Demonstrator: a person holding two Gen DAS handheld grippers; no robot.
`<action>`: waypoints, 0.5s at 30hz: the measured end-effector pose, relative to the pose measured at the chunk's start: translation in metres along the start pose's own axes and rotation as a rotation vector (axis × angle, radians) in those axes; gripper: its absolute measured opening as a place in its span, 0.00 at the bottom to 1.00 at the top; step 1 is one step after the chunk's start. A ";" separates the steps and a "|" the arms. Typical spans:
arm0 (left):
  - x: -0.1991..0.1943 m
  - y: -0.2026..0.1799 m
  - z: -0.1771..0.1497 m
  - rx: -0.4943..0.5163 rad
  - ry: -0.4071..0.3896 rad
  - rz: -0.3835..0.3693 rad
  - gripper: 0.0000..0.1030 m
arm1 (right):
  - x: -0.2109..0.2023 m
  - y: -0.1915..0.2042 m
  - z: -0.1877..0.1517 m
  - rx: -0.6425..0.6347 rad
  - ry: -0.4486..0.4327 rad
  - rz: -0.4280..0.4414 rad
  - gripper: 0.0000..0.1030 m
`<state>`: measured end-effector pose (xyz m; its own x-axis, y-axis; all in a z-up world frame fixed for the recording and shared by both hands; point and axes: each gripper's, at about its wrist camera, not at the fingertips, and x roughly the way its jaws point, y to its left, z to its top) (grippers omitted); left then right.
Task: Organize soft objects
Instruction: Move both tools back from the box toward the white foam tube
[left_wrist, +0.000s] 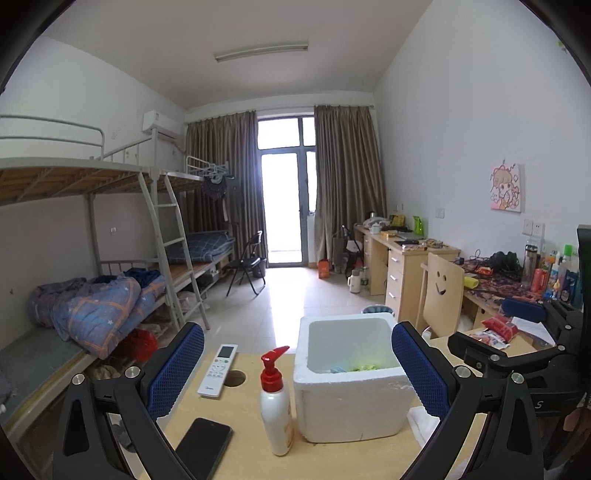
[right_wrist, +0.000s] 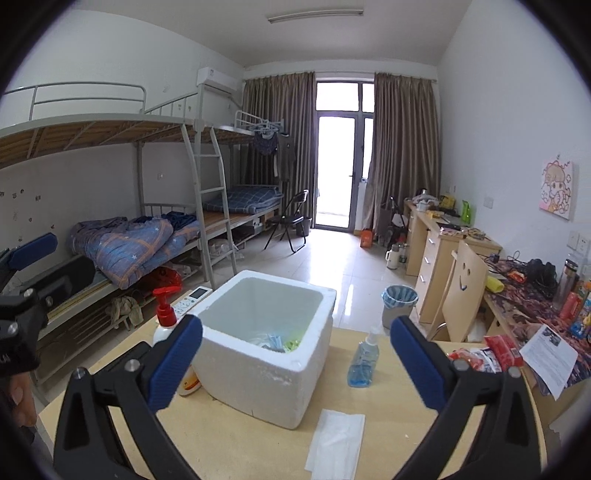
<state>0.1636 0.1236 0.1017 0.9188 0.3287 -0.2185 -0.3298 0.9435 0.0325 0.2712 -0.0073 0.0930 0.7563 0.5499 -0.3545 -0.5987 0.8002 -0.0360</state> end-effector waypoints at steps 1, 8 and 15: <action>-0.003 -0.001 -0.001 -0.002 -0.004 -0.003 0.99 | -0.003 -0.001 -0.002 0.003 0.000 -0.002 1.00; -0.023 -0.005 -0.015 0.004 -0.030 -0.055 0.99 | -0.019 0.000 -0.016 0.004 -0.011 -0.003 1.00; -0.039 -0.004 -0.035 -0.025 -0.059 -0.066 0.99 | -0.037 0.004 -0.036 0.011 -0.042 0.001 1.00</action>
<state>0.1214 0.1056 0.0757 0.9497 0.2681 -0.1619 -0.2724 0.9622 -0.0047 0.2319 -0.0329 0.0723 0.7663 0.5599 -0.3153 -0.5965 0.8022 -0.0253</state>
